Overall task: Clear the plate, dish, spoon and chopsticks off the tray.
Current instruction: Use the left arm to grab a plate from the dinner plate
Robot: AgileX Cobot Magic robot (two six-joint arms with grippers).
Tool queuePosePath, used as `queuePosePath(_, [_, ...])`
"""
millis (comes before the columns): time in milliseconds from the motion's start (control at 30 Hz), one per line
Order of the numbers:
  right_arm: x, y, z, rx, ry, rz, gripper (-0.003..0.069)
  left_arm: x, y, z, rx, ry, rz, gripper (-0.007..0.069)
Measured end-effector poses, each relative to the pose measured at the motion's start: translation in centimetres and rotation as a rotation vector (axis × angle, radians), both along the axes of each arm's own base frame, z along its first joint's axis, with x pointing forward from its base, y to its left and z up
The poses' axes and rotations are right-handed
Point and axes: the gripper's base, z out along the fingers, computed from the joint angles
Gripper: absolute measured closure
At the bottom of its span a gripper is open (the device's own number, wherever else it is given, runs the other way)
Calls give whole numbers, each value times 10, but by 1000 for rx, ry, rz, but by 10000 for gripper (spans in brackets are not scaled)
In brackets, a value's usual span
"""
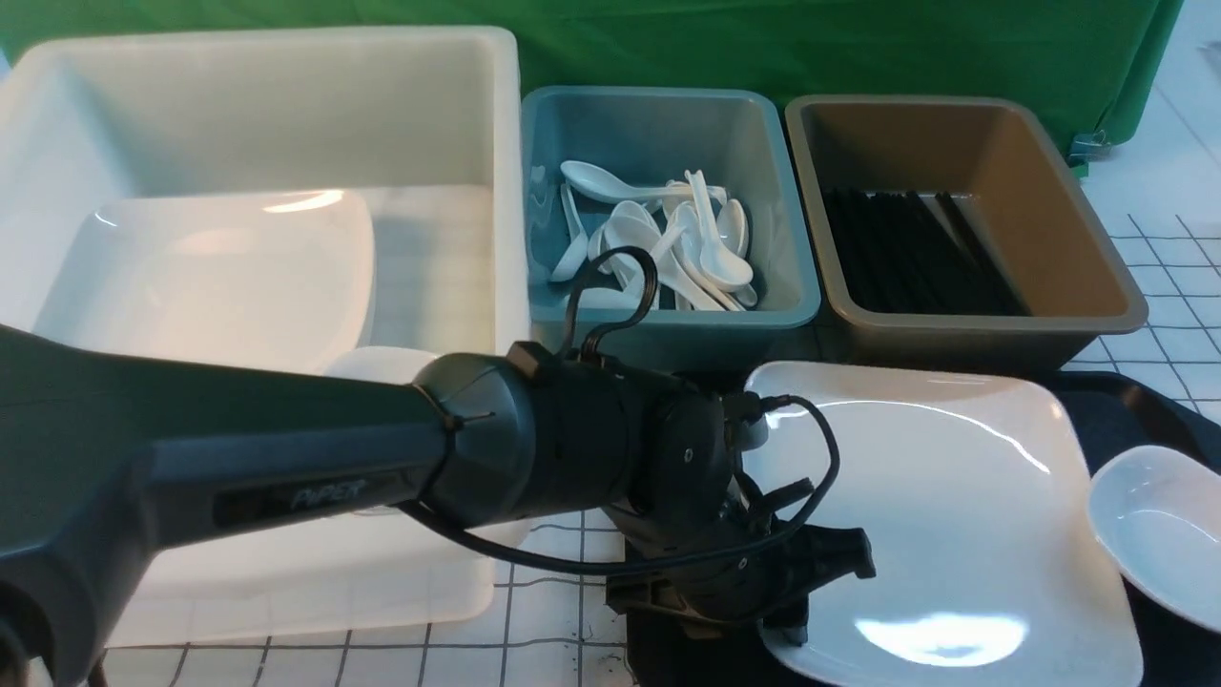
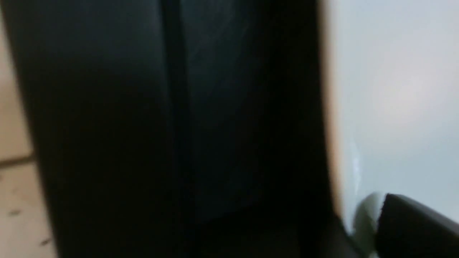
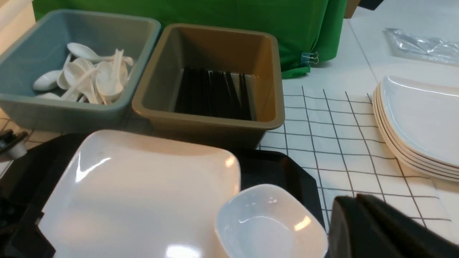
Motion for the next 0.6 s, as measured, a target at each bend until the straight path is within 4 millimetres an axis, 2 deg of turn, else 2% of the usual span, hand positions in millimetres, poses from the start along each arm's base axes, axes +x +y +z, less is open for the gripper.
queuePosePath(67, [0, 0, 0, 0, 1, 0, 649, -1, 0, 1, 1, 2, -12, 530])
queuePosePath(267, [0, 0, 0, -1, 3, -1, 649, -6, 3, 10, 16, 21, -39, 530])
queuePosePath(500, [0, 0, 0, -1, 5, -2, 643, -9, 13, 37, 37, -32, -51, 557])
queuePosePath(600, [0, 0, 0, -1, 6, -2, 641, -12, 19, 56, 35, -75, -51, 579])
